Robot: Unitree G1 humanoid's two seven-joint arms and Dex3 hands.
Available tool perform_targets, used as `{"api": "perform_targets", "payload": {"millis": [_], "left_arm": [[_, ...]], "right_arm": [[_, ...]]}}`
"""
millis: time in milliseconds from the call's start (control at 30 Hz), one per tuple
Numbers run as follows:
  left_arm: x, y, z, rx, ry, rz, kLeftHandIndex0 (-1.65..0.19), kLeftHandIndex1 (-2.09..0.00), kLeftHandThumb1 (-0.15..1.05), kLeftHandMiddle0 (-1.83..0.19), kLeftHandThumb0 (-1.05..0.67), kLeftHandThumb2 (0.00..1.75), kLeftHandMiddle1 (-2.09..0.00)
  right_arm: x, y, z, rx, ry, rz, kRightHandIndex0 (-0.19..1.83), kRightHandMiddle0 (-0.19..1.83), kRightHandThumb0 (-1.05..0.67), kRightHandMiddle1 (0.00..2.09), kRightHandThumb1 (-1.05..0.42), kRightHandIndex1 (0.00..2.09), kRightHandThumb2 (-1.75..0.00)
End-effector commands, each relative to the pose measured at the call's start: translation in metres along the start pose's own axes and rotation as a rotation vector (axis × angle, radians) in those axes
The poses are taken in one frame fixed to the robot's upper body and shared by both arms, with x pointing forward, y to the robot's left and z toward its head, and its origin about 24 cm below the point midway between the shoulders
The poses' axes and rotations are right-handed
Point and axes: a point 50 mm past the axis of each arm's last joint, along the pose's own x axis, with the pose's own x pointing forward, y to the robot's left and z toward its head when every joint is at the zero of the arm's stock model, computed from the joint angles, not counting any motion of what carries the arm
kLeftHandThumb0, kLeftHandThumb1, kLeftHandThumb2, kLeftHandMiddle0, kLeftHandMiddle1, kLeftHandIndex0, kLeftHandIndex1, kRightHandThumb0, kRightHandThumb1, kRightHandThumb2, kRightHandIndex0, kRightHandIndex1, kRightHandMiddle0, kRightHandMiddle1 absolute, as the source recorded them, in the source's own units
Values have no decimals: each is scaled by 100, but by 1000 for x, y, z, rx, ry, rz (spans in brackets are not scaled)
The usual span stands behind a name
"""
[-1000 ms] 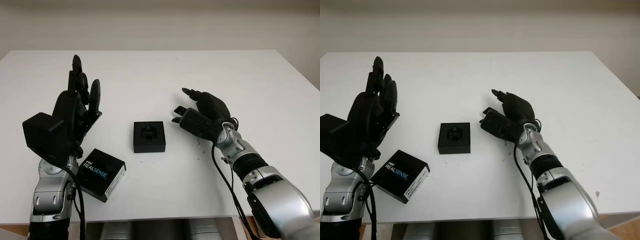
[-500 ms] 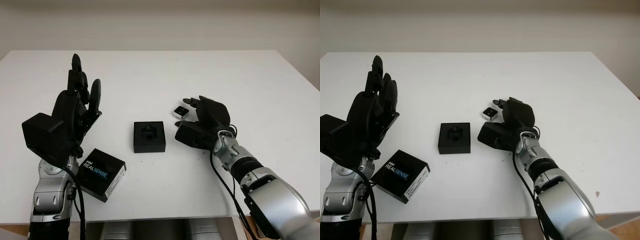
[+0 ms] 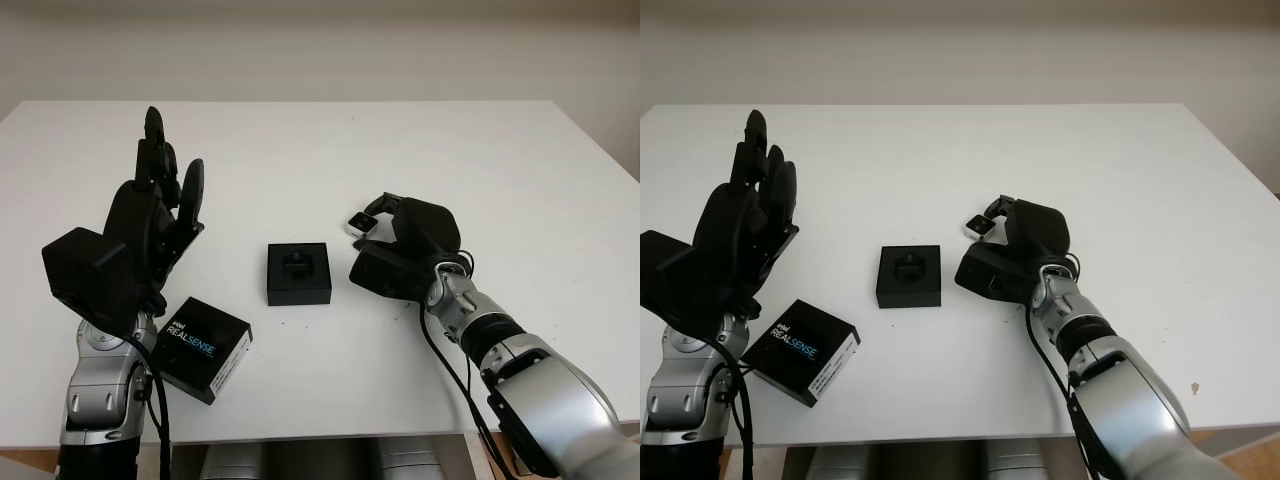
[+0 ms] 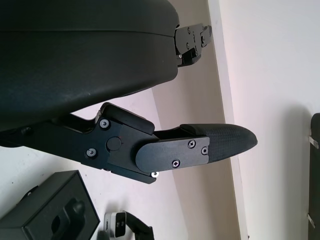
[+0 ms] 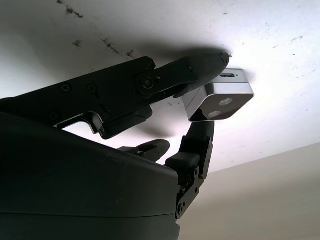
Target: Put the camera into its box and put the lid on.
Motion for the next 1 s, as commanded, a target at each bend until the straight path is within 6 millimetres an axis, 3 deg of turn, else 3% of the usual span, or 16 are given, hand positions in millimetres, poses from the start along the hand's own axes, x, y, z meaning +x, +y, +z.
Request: {"api": "perform_targets", "payload": {"millis": [0, 533, 700, 767, 967], "left_arm": [[-1, -1, 1, 1, -10, -5, 19, -1, 105, 19, -80, 52, 0], [-1, -3, 0, 7, -6, -3, 19, 0, 105, 19, -81, 51, 0], [-1, -4, 0, 18, -8, -6, 19, 0, 105, 19, -82, 51, 0], [-1, -4, 0, 16, -6, -10, 19, 0, 105, 19, -82, 52, 0], [-2, -4, 0, 10, -9, -2, 19, 0, 105, 19, -82, 50, 0]], "right_arm": [[0, 3, 3, 27, 9, 15, 45, 46, -58, 91, -88, 7, -6], [-3, 11, 12, 103, 10, 16, 49, 54, -60, 82, -93, 8, -6], [-5, 14, 15, 85, -12, 1, 51, 61, -56, 91, -95, 9, -6], [-5, 14, 16, 63, -28, -7, 54, 58, -51, 108, -97, 9, -6], [-6, 15, 16, 16, -68, -6, 53, 50, -45, 123, -100, 8, -6]]}}
